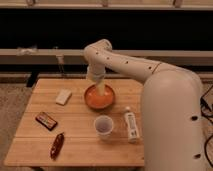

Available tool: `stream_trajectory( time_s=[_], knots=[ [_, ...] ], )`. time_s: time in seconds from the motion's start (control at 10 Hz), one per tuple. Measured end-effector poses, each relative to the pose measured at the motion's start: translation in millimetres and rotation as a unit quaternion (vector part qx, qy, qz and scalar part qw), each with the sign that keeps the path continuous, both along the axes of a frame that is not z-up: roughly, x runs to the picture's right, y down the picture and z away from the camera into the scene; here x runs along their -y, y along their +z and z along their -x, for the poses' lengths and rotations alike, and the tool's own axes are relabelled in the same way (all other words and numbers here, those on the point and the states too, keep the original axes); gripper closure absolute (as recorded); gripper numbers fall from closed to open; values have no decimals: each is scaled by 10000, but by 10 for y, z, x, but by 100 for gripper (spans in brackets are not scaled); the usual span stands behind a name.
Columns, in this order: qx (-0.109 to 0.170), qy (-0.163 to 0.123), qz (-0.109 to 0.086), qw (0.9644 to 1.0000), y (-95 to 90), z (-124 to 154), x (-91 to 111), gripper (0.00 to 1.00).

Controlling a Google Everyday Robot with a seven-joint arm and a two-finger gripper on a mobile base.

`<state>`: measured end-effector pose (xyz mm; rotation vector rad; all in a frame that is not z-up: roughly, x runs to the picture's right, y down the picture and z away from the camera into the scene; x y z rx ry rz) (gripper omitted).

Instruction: Drag the ceramic bowl in a circle

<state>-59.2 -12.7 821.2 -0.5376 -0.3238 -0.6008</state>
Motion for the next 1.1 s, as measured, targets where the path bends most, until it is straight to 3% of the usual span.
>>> stream_trajectory(
  time_s=[0.4,0.6,1.1],
  knots=[
    [-119,-128,72,9998,102,41,-206,20],
    [-125,-135,170,9997,83,90,-461,20],
    [-96,167,444,9988,285,-38,-988,20]
  ],
)
